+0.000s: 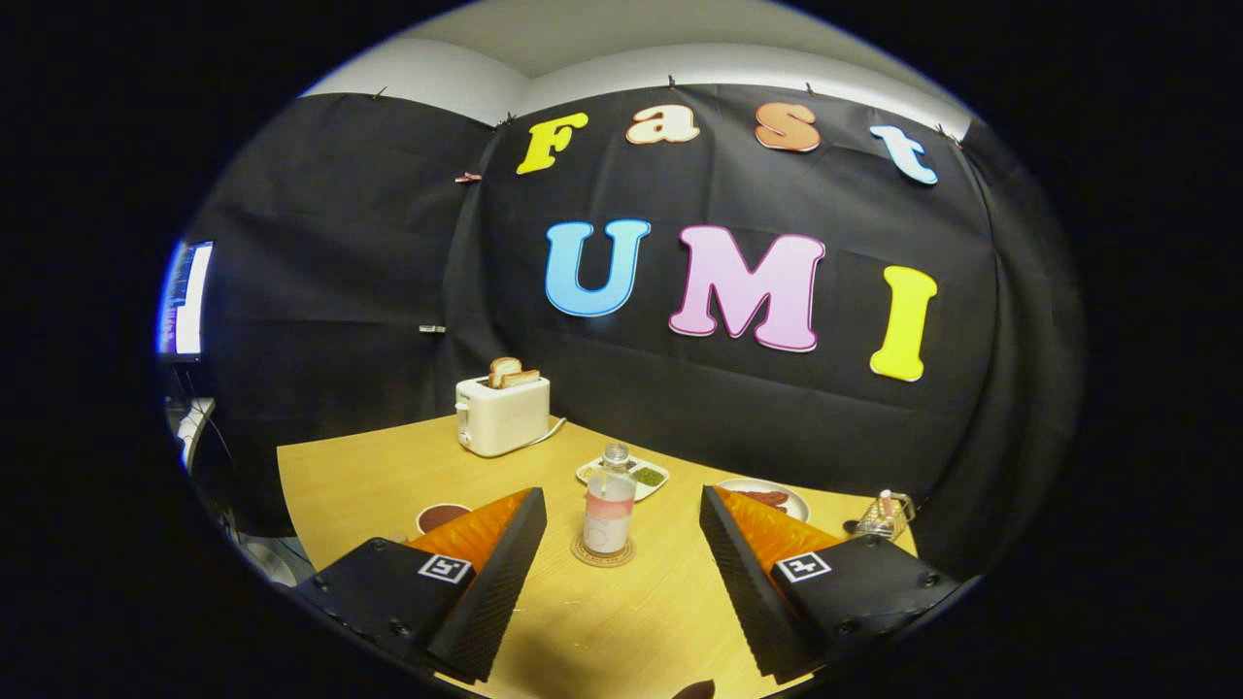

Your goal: Take the bottle from table, then pour the juice into the cup, finally place the bottle on the coaster

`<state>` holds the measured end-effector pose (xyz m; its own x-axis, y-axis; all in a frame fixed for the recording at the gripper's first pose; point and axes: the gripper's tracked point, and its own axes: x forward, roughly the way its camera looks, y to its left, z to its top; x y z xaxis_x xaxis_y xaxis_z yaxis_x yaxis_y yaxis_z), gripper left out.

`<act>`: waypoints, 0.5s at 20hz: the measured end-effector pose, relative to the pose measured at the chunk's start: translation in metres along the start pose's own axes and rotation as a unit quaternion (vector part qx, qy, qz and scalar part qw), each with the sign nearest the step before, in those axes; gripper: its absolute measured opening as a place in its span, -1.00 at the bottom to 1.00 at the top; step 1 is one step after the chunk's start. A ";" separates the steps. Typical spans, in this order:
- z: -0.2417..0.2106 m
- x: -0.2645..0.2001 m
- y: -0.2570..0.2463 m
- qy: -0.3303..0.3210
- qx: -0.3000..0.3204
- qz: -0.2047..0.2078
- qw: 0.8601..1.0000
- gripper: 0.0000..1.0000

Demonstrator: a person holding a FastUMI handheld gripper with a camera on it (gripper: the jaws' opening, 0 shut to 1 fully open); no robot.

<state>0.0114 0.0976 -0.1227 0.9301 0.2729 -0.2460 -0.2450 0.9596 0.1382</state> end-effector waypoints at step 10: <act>0.035 -0.058 -0.051 -0.041 0.008 -0.020 0.999 0.94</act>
<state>-0.0202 0.0303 -0.0821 0.9587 0.2266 -0.1717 -0.2028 0.9683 0.1456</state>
